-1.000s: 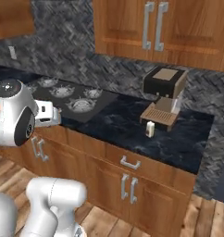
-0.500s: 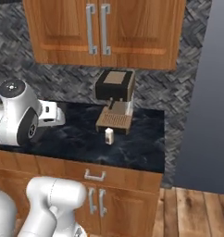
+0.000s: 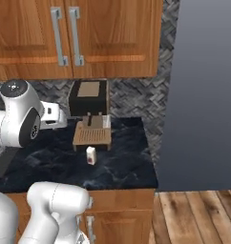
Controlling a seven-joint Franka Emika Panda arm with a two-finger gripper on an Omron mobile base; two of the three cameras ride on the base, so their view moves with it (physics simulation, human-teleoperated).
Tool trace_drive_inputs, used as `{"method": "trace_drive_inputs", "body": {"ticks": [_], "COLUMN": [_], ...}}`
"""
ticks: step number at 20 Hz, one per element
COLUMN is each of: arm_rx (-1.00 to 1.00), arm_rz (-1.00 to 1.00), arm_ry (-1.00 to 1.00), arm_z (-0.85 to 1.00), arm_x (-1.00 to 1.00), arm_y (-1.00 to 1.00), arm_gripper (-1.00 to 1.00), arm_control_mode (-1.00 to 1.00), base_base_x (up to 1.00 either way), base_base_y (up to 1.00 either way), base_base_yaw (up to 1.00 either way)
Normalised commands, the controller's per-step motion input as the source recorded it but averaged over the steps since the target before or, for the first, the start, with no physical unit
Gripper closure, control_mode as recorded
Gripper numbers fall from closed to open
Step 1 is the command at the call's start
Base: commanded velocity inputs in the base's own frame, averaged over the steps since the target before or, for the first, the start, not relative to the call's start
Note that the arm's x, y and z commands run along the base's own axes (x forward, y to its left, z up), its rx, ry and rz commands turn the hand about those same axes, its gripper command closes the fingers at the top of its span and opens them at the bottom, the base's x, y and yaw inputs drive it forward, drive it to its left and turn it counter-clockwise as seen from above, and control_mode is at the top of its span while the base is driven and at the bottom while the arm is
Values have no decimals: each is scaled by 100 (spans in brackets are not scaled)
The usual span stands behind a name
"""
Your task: Move the drinks to the dining counter.
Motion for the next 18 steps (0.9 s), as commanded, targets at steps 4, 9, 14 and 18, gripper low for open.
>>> {"method": "trace_drive_inputs", "body": {"ticks": [4,9,14,18], "arm_rx": [0,0,0,0], "arm_rz": [0,0,0,0], "arm_ry": [0,0,0,0], "arm_z": [0,0,0,0], "arm_x": [0,0,0,0], "arm_y": [0,0,0,0], "arm_gripper": [-100,-100,-100,-100], "arm_control_mode": [100,100,100,100], "base_base_x": [3,29,58,79], "base_base_y": [58,49,46,41], "base_base_yaw": [-55,-41,-36,-27]}}
